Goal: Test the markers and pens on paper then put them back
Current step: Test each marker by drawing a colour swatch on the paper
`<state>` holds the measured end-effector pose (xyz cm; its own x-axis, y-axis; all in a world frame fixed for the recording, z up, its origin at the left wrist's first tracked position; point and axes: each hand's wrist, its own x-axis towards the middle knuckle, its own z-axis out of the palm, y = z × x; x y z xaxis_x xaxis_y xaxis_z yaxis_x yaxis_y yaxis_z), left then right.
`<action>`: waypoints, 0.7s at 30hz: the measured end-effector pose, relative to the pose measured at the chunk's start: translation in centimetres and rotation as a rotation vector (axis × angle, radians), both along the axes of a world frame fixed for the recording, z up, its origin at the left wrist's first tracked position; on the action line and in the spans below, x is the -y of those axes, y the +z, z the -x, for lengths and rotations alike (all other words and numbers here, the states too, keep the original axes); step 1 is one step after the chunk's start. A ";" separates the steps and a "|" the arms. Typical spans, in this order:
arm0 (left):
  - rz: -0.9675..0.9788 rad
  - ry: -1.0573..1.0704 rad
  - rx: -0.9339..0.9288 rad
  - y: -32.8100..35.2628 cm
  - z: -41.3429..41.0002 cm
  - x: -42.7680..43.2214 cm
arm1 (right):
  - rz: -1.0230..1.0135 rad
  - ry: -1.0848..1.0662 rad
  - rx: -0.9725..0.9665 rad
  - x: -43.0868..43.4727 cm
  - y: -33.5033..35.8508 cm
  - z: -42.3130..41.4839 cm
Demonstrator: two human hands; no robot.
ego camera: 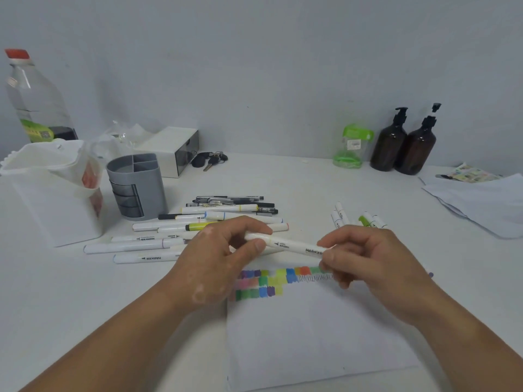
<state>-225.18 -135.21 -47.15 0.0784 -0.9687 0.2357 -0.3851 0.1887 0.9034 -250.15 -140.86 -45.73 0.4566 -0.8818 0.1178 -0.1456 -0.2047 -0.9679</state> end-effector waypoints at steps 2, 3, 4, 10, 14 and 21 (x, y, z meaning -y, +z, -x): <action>-0.023 -0.013 -0.034 -0.2 0.2 0.1 | 0.090 0.029 -0.210 -0.5 -0.4 -0.5; -0.036 -0.036 -0.049 -0.2 0.4 0.1 | 0.127 0.041 -0.277 -0.6 -0.6 -0.7; -0.036 -0.052 -0.048 -0.2 0.4 0.1 | 0.174 0.032 -0.322 -0.6 -0.7 -0.8; 0.094 0.258 0.478 -0.4 -1.6 0.6 | 0.312 -0.557 -0.348 2.7 0.7 3.9; 0.010 0.291 0.591 -1.1 -1.7 0.7 | 0.233 -0.860 -0.454 5.0 0.5 9.2; -0.007 0.245 0.690 -1.5 -1.8 1.0 | 0.089 -0.878 -0.730 7.5 -2.4 11.2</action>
